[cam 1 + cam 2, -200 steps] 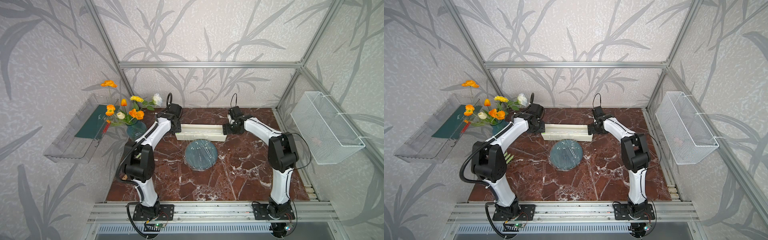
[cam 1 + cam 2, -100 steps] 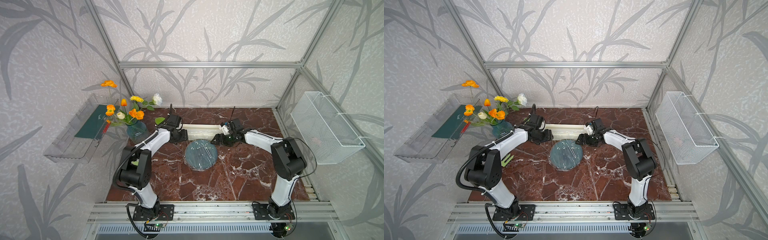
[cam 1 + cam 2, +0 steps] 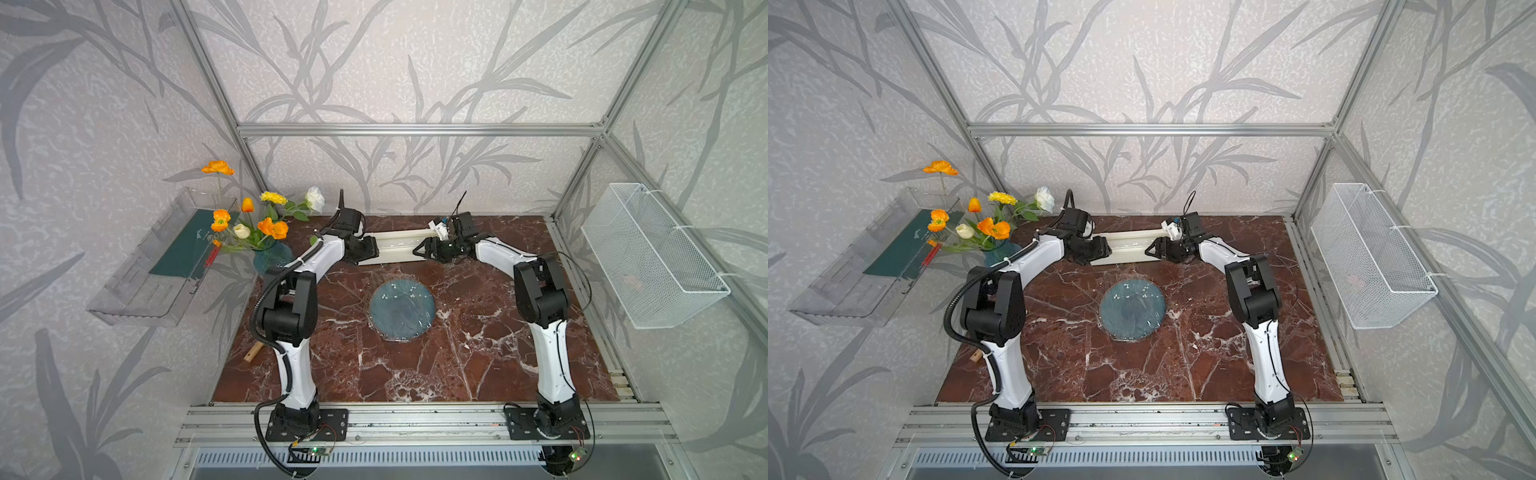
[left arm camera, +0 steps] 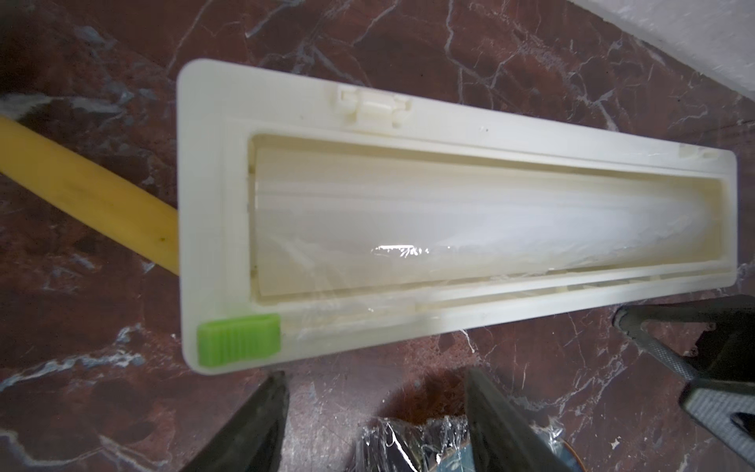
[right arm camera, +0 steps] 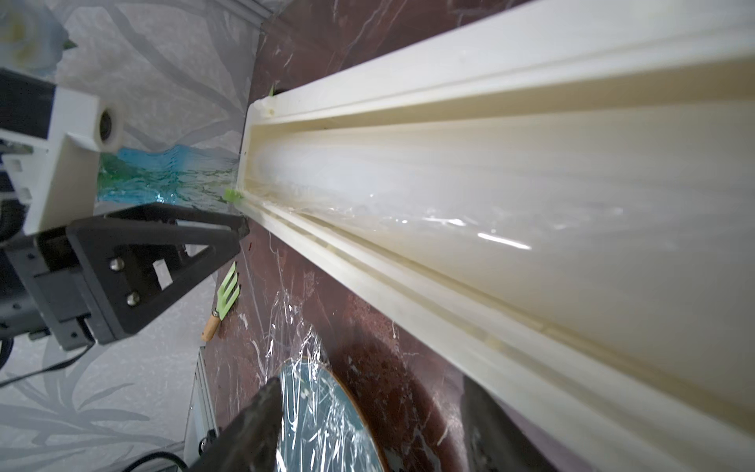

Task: Wrap the plate with plastic wrap
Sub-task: Move the plastic wrap cutting box to the center of the board, then cover the plate with plastic wrap.

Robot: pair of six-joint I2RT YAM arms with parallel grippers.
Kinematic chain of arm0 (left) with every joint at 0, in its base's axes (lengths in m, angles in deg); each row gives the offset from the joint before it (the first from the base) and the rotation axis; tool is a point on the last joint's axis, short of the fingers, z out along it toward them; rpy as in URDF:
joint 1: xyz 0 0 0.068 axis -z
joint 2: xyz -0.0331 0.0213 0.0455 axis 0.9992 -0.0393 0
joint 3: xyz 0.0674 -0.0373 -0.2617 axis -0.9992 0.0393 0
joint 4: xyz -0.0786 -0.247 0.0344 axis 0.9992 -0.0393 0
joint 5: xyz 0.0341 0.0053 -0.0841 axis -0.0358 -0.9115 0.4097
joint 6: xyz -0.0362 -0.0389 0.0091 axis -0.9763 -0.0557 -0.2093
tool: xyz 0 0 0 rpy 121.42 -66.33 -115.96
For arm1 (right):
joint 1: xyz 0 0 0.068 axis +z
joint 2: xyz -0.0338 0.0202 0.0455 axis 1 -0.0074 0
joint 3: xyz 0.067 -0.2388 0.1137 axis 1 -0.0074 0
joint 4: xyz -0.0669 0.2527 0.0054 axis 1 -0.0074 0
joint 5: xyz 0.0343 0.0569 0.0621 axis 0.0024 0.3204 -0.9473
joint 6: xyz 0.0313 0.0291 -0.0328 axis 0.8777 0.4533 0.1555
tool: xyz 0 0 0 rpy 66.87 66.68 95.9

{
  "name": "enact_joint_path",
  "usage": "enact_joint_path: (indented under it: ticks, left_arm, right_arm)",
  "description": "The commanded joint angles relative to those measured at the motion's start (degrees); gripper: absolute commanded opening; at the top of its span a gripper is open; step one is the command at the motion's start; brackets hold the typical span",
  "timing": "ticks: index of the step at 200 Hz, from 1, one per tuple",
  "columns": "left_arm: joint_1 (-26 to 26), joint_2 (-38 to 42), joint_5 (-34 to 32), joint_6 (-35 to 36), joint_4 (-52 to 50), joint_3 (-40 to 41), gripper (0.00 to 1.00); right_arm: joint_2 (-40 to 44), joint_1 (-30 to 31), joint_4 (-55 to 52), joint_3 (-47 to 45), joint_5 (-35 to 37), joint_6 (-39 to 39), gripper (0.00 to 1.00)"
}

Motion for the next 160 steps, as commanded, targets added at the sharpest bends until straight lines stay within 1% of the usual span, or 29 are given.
enact_joint_path:
  ticks: [1, 8, 22, 42, 57, 78, 101, 136, 148, 160]
  left_arm:
    - [0.02, 6.36, 4.24, -0.3, 1.73, 6.41, 0.68]
    - [0.07, 8.01, 5.35, -1.03, 3.16, 9.33, 0.68]
    - [0.02, 9.85, 6.47, -2.05, 5.25, 13.59, 0.68]
    - [0.0, 9.51, 7.91, -2.95, 6.63, 16.93, 0.68]
    - [0.01, 8.16, 8.75, -3.27, 6.36, 17.28, 0.68]
    - [0.02, 6.91, 9.45, -4.19, 8.7, 18.36, 0.67]
    - [0.02, 5.45, 10.11, -4.62, 9.89, 18.37, 0.67]
    - [0.02, 3.56, 10.42, -5.21, 11.74, 18.87, 0.65]
    - [0.02, 3.04, 10.73, -5.46, 12.12, 18.87, 0.64]
    - [0.02, 2.62, 10.81, -5.66, 12.56, 19.0, 0.63]
  right_arm:
    - [3.35, 0.65, 3.05, -5.61, -5.79, -0.85, 0.55]
    - [3.62, 0.87, 2.91, -6.48, -6.24, -1.51, 0.53]
    - [3.23, 1.47, 3.09, -7.45, -6.85, -2.44, 0.52]
    - [2.06, 2.67, 3.56, -7.52, -7.35, -2.58, 0.52]
    - [1.43, 3.52, 3.32, -7.15, -6.92, -3.16, 0.52]
    - [0.29, 4.38, 2.22, -5.94, -6.66, -3.91, 0.52]
    - [-0.29, 4.58, 1.86, -5.63, -6.5, -4.05, 0.52]
    - [-1.28, 4.67, -1.09, -4.55, -4.91, -6.68, 0.52]
    - [-1.29, 4.78, -1.2, -4.55, -4.72, -7.01, 0.5]
    - [-1.12, 5.0, -1.57, -4.53, -4.14, -7.5, 0.43]
